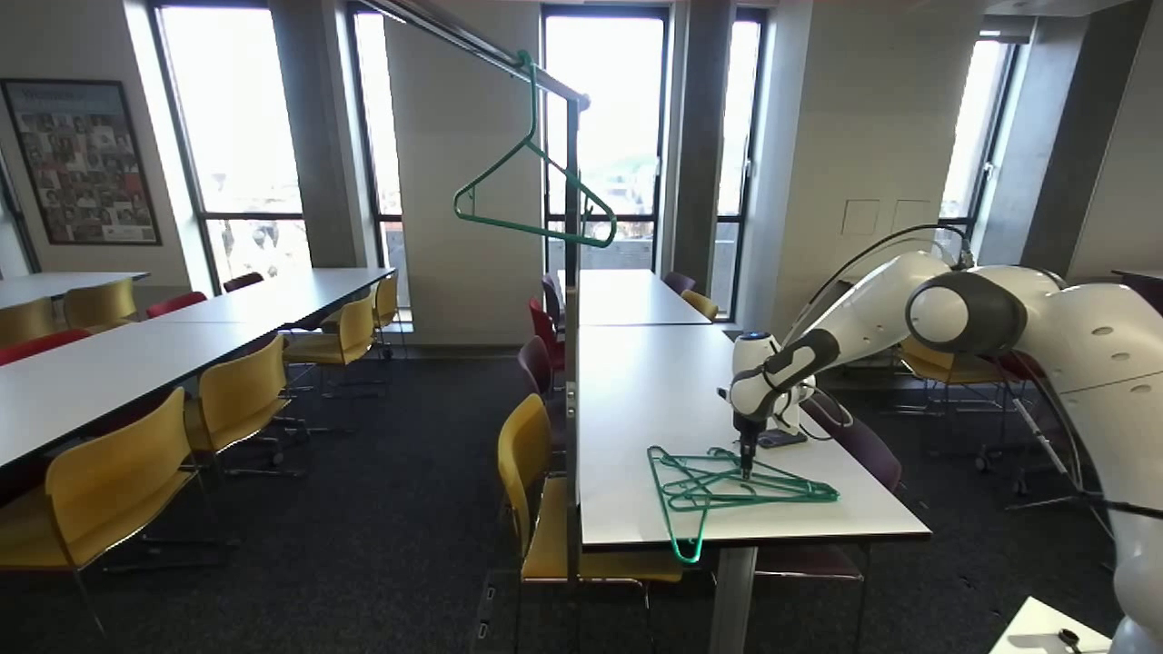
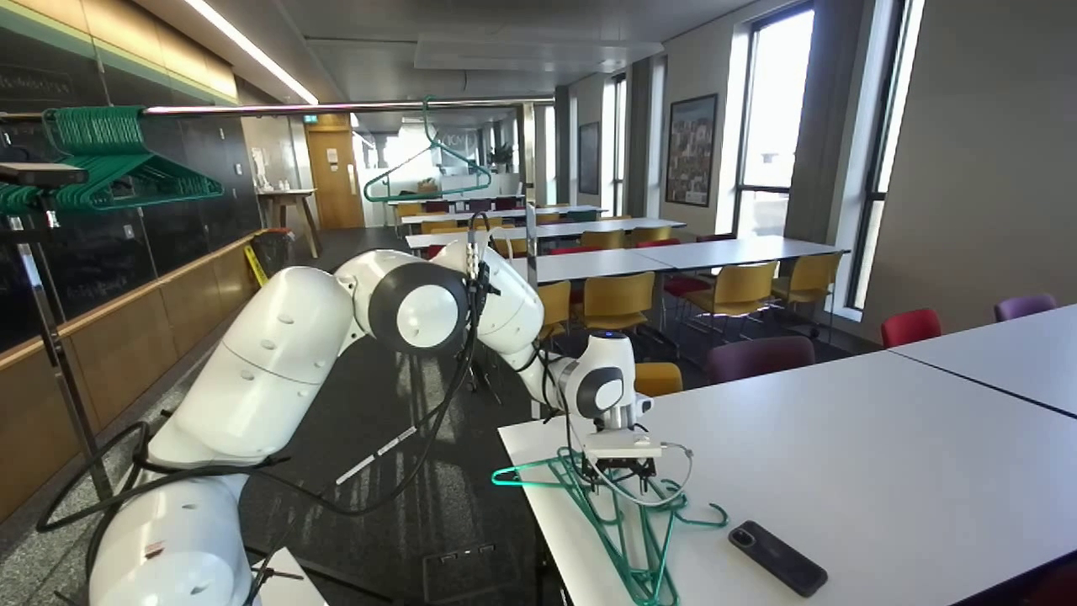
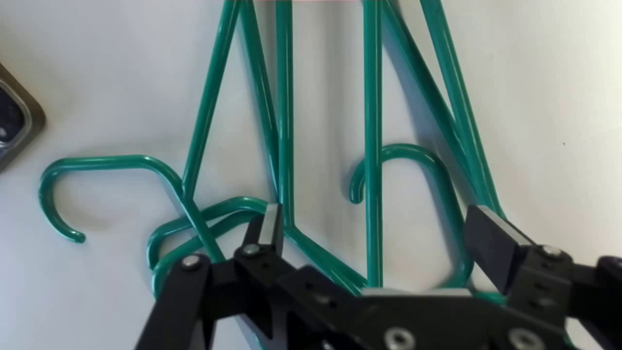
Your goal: Put one green hanger from the table and put it on the railing
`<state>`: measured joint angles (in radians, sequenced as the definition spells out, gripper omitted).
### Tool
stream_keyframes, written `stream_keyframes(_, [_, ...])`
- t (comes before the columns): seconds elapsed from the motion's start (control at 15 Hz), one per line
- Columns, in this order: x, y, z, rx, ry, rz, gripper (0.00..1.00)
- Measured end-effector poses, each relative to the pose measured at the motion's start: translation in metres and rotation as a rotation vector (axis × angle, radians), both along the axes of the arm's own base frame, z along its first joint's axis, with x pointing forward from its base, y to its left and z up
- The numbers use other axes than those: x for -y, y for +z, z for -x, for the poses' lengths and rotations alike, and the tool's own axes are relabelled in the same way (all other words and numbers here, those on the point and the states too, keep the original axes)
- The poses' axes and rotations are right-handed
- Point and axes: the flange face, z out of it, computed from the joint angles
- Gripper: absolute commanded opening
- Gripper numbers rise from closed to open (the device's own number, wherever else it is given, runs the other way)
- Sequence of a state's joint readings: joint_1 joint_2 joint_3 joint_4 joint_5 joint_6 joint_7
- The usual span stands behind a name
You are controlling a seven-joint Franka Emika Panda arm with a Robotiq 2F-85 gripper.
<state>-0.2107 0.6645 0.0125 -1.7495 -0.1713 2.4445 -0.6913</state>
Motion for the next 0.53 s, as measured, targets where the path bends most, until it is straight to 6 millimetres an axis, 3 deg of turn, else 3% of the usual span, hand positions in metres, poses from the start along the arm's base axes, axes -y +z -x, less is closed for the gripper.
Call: stream_keyframes(0.53, [-0.004, -0.024, -0.003, -0.024, 0.016, -0.007, 1.00])
